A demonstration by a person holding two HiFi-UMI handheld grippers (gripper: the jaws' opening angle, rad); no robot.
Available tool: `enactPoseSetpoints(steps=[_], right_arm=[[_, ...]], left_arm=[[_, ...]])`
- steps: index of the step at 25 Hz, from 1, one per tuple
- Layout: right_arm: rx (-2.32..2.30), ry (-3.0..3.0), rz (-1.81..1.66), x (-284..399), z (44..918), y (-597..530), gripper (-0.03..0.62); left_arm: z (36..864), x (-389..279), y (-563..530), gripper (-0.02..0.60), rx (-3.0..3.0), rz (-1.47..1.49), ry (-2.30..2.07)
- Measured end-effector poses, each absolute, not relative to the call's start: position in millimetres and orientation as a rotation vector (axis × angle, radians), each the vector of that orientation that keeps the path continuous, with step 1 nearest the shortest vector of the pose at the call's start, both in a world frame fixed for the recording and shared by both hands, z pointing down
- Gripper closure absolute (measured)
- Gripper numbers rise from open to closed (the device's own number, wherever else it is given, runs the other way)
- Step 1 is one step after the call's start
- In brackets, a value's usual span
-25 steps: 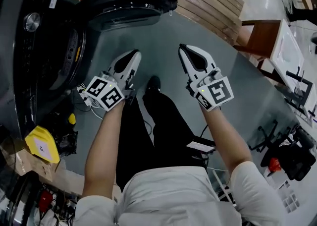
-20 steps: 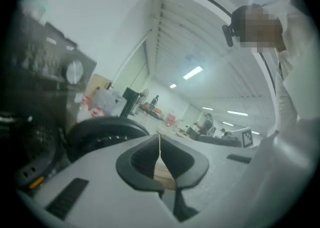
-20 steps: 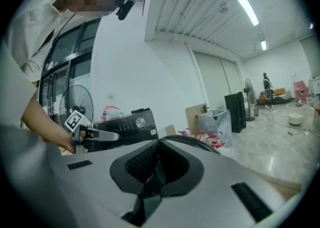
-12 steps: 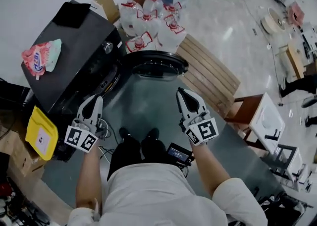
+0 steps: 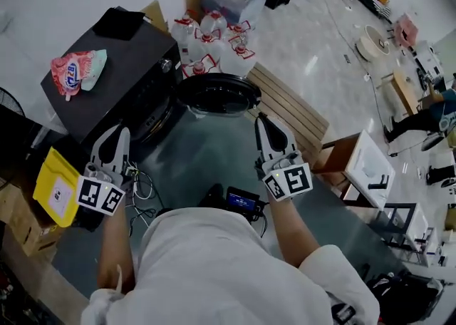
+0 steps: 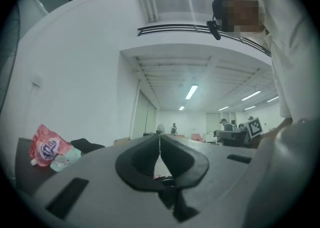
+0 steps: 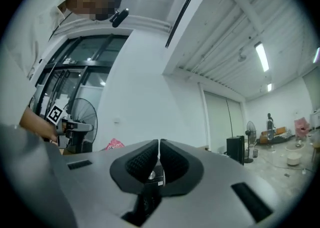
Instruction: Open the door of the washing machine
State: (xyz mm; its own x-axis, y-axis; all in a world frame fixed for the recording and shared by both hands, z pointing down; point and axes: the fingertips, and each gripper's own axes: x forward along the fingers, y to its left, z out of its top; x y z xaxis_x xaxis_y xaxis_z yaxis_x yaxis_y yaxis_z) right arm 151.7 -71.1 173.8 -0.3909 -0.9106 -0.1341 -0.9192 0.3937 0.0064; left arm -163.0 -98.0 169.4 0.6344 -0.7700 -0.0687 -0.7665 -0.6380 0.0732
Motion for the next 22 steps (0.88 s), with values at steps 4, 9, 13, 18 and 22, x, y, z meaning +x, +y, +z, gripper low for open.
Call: enactPoseSetpoints(steps=[4,9,13,18,22], right_arm=[[-1.735,2.5,0.122,124.6,169.5,-21.3,0.56],[-1.844,2.45,0.075,80.6,183.8,46.5,0.56],[-1.889,2.439,0.05,44.6,195.5,91.4,0.56],[-1.919,2.459,0.019,20.2,200.2,134.9,0.56],[-1.892,2.512,0.0,19.1,205.0,157.9,0.56]], left_arm=[[164.3,-184.8,-59.0,0.566,2.851,-0.172,-1.243],[182.9,-212.2,-9.9,0.566,2.862,-0.124,-1.178],[207.0,-240.4,26.0,0.566,2.845,-0.048,-1.206],[223.9,-263.7,61.2,0.566,2.796,-0.03,-1.223],[224.7,-267.8,88.8,0.566,2.76,-0.053,-1.254]])
